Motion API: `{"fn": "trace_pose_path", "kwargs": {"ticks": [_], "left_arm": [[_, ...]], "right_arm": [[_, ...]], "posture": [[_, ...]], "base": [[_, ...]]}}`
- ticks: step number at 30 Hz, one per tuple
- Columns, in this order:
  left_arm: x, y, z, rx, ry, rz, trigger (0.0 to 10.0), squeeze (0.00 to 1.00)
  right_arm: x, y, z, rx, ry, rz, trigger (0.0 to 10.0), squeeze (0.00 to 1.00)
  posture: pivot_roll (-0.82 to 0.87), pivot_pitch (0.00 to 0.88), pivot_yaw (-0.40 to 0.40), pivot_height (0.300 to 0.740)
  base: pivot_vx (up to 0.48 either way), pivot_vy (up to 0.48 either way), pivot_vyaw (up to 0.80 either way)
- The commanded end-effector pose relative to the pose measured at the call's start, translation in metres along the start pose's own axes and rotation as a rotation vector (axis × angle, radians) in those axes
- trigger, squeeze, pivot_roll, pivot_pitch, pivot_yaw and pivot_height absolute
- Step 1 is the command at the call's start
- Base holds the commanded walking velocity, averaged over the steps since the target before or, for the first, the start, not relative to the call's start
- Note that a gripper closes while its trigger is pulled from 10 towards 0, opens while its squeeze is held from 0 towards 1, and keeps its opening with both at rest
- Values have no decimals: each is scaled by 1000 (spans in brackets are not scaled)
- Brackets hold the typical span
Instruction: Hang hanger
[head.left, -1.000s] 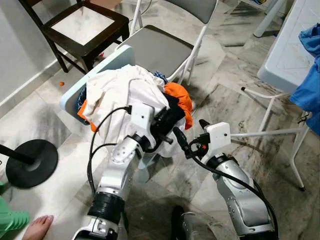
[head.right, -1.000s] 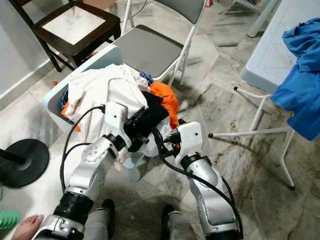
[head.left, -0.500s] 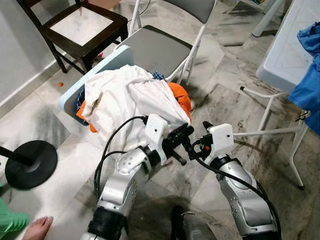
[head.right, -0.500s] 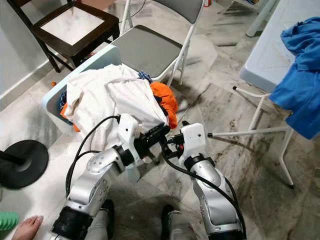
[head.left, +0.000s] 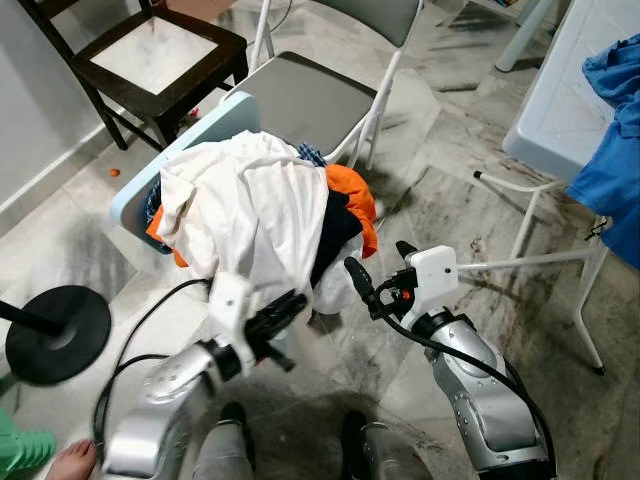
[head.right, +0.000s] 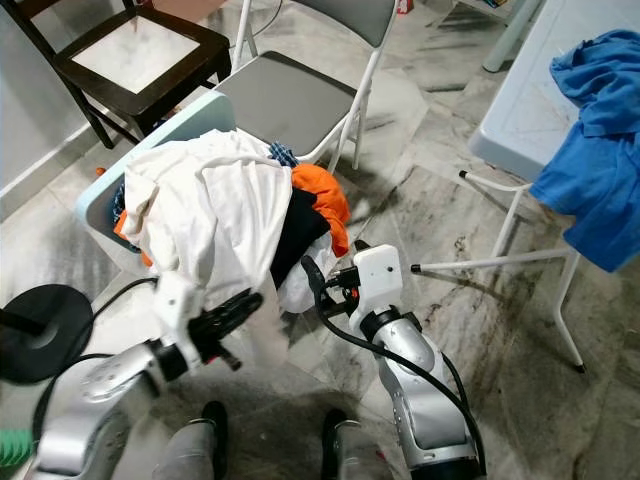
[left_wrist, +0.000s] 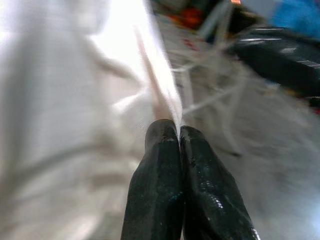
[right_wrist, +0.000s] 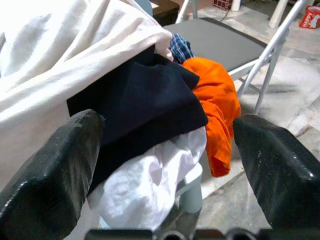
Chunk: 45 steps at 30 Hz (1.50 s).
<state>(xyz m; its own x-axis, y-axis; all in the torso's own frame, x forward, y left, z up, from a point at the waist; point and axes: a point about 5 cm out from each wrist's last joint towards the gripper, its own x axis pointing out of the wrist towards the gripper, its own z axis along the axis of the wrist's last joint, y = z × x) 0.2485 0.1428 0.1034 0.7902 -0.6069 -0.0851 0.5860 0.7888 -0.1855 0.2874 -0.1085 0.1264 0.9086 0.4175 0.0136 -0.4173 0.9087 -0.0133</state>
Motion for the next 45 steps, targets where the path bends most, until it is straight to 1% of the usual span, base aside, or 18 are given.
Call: {"fn": "trace_pose_path", "kwargs": {"ticks": [1,3,5,6,9,13,16,19,20,21,22,23,24,25,30,35,41,45], "left_arm": [[-10,6,1,46,-11,73,0,0],[-13,7,-2,38,-4,89,0,0],[-21,-6,-13,-27,41,33,0,0],[-21,-6,-13,-27,41,33,0,0],[-30,-23,-32,-85,116,-37,0,0],[-37,-26,-44,-65,163,-34,0,0],[-36,-15,-40,22,137,30,0,0],[-36,-12,-38,41,130,41,0,0],[-32,-5,-32,95,107,75,0,0],[-27,3,-21,163,74,118,4157,0],[-21,13,-6,231,34,177,10000,0],[-14,25,16,287,-37,258,10000,643],[-12,29,25,292,-69,288,10000,1000],[-12,29,25,292,-69,288,10000,1000],[-7,50,68,331,-240,456,10000,1000],[-7,65,90,378,-313,547,10000,1000],[-3,84,103,397,-322,604,10000,1000],[2,96,103,334,-284,625,10000,1000]], "right_arm": [[-2,-1,-5,2,19,4,10000,0],[-2,-2,-6,1,20,4,10000,0],[-1,-3,-6,-1,22,4,10000,0],[-1,-3,-6,-1,22,4,10000,0],[-1,-4,-6,-4,22,1,10000,0],[-1,-5,-6,-5,23,-2,10000,0],[-2,-5,-8,-7,28,-5,10000,0],[-2,-5,-8,-7,29,-5,10000,0],[-2,-5,-8,-8,30,-4,10000,0],[-1,-5,-8,-9,29,-3,10000,0],[-1,-5,-8,-9,29,-3,10000,0],[0,-5,-7,-10,28,-3,10000,0],[0,-5,-8,-10,28,-4,10000,0],[0,-5,-8,-10,28,-4,10000,0],[0,-4,-8,-10,28,-3,10000,0],[0,-4,-9,-10,28,-2,10000,0],[-1,-4,-9,-10,28,-1,10000,0],[-2,-4,-9,-11,30,-3,10000,0]], "posture": [[102,312,-78,740],[110,312,-78,740],[113,311,-77,740],[113,311,-77,740],[110,310,-74,740],[105,310,-71,740],[105,308,-71,740],[105,308,-71,740],[103,307,-71,740],[103,306,-71,740],[105,303,-70,740],[105,302,-70,740],[105,300,-69,740],[105,300,-69,740],[105,300,-69,740],[102,295,-69,740],[94,300,-72,740],[93,302,-74,740]], "base": [[0,0,0],[0,0,0],[0,0,0],[0,0,0],[0,0,0],[0,0,0],[0,0,0],[0,0,0],[0,0,0],[0,0,0],[0,0,0],[0,0,0],[0,0,0],[0,0,0],[0,0,0],[0,0,0],[0,0,0],[0,0,0]]}}
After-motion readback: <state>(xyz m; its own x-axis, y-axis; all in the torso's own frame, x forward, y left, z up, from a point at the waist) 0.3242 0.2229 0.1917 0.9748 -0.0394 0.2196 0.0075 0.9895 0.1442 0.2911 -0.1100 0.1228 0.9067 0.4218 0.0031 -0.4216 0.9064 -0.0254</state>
